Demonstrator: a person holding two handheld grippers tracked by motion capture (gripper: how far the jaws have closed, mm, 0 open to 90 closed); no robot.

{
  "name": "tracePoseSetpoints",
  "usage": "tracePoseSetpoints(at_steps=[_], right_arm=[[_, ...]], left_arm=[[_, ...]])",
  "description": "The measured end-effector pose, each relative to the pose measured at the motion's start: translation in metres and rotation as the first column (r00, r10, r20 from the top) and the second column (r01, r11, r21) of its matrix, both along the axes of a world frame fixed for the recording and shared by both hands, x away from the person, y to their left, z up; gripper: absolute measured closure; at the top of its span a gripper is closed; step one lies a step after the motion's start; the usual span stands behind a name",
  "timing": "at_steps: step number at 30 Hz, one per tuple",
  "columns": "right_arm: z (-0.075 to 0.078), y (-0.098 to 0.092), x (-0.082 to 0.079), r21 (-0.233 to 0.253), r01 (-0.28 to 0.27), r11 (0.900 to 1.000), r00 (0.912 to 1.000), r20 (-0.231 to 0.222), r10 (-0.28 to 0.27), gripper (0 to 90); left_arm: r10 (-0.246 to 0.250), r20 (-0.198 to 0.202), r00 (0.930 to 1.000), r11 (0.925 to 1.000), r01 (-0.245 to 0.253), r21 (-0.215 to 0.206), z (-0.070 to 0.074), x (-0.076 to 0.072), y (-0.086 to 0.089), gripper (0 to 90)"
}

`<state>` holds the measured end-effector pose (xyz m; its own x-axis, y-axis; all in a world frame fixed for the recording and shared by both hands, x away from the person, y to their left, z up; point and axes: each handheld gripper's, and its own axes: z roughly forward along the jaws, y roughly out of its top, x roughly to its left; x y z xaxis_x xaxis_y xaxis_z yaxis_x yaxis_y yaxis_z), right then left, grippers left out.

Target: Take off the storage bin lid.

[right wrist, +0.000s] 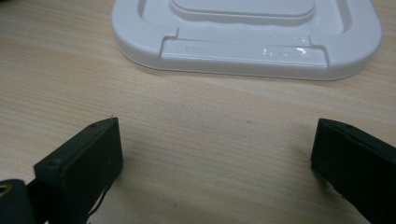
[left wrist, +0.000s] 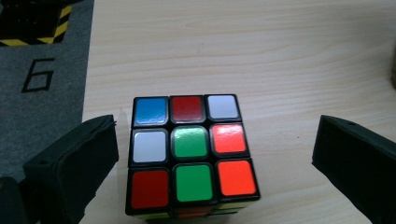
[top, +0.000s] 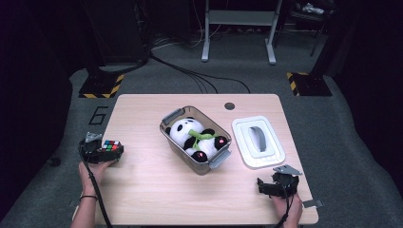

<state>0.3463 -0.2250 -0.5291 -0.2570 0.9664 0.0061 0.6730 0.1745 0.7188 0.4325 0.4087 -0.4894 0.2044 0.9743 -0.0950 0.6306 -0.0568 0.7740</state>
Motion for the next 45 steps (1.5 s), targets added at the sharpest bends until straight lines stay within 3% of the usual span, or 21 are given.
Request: tracePoseSetpoints(at_steps=[6,13,16,18,21,22,23,30,33,40,45], right_arm=[[0.0,0.0,0.0,0.0,0.0,1.0,1.0,0.0,0.0,1.4],[0.0,0.0,0.0,-0.001,0.0,1.0,1.0,0.001,0.0,1.3],[0.0,0.0,0.0,-0.001,-0.001,1.0,1.0,0.001,0.001,1.4],[0.0,0.0,0.0,-0.001,-0.001,1.0,1.0,0.001,0.001,1.4],[0.0,0.0,0.0,-0.001,-0.002,1.0,1.0,0.004,0.002,1.4],[0.0,0.0,0.0,-0.002,-0.002,1.0,1.0,0.004,0.002,1.4],[0.0,0.0,0.0,-0.002,-0.002,1.0,1.0,0.005,0.002,1.4],[0.0,0.0,0.0,-0.001,-0.002,1.0,1.0,0.004,0.002,1.4],[0.0,0.0,0.0,-0.001,-0.002,1.0,1.0,0.004,0.002,1.4],[0.0,0.0,0.0,-0.002,-0.003,1.0,1.0,0.004,0.003,1.4],[0.0,0.0,0.0,-0.002,-0.002,1.0,1.0,0.004,0.002,1.4]], left_arm=[[-0.009,-0.004,1.0,1.0,0.009,-0.005,-0.009,0.007,0.002,14.6],[-0.012,-0.048,0.9988,0.9997,0.011,-0.023,-0.017,0.01,0.004,21.5],[-0.006,-0.038,0.9992,0.9993,0.004,-0.036,-0.02,0.01,0.006,29.2],[-0.005,-0.041,0.9991,0.9992,0.003,-0.039,-0.021,0.01,0.006,30.2],[-0.007,-0.005,1.0,1.0,0.007,0.004,-0.021,0.008,0.003,32.1],[-0.015,-0.01,0.9998,0.9998,0.015,0.01,-0.021,0.007,0.003,32.4],[-0.01,0.004,0.9999,0.9999,0.01,0.009,-0.021,0.007,0.002,32.7],[-0.029,-0.002,0.9996,0.9996,0.029,0.003,-0.018,0.003,0.004,33.8],[-0.039,-0.01,0.9992,0.9992,0.039,0.011,-0.016,0.001,0.003,33.9],[-0.065,0.028,0.9975,0.9977,0.064,0.023,-0.007,-0.005,-0.004,34.0],[-0.093,0.026,0.9953,0.9947,0.092,0.047,0.001,-0.01,-0.011,34.0]])
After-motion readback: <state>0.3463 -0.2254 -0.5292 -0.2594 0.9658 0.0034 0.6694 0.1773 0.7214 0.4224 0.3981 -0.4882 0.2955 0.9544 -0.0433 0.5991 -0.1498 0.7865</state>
